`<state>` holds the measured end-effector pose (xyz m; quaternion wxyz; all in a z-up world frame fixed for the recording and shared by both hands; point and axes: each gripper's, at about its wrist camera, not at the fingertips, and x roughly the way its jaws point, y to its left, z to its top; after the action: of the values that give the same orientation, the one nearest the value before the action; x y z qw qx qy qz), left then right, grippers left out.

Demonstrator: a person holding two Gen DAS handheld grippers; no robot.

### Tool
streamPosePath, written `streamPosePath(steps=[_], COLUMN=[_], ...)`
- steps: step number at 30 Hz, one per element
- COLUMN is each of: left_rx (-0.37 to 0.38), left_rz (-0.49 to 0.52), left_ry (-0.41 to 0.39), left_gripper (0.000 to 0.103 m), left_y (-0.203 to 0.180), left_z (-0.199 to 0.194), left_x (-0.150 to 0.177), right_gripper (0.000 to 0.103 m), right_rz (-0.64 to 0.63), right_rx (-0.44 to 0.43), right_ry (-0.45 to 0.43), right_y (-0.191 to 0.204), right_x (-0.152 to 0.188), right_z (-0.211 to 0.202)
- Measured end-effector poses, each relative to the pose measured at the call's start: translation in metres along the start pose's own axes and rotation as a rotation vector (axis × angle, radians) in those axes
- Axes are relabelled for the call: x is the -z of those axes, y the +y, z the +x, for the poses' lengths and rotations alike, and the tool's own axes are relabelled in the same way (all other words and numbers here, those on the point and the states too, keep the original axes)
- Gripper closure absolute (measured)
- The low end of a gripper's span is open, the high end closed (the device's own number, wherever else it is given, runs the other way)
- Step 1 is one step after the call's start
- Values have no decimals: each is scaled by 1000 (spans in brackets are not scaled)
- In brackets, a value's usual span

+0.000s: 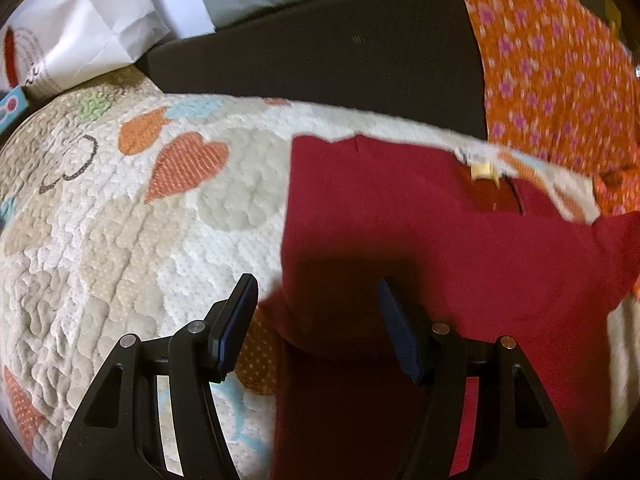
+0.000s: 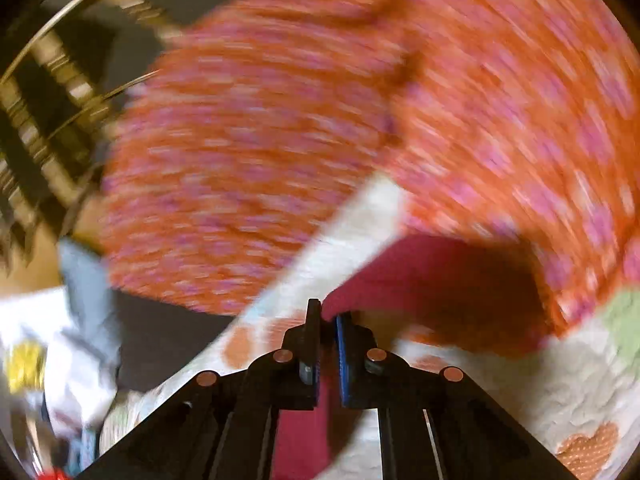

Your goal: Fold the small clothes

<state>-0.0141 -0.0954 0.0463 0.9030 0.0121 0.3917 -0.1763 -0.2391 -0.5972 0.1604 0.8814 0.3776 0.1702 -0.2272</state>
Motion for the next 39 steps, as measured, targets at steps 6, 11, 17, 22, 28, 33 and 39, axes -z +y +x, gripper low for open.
streamPosePath(steps=[6,11,17,22,28,33,39], left_rx=[89,182,255,277,228,190,171], left_rz=[-75,-140,-231,-205,-136,-89,-150], left_ry=[-83,-148,-95,-56,-51,-43,20], left_gripper=[40,26,25,25,25,66,88], left_y=[16,30,44,31,13,7,22], left_z=[-23,-35,-25,-19,-5,10,21], left_x=[-10,-18,-20,-17,-15,-19,-17], right_gripper=[97,97,86,71,68,60,62], right_rz=[-413,-635,-680,-605,-567,-401,-140], right_rx=[-278,-447,-296,-318,-123,96,-33], right_ry=[110,357,716,621,415,373,528], right_y=[172,269,255,226,175,122,86], right_x=[42,163,268,227,177,133,129], right_z=[-9,48,124,86,56,79,149])
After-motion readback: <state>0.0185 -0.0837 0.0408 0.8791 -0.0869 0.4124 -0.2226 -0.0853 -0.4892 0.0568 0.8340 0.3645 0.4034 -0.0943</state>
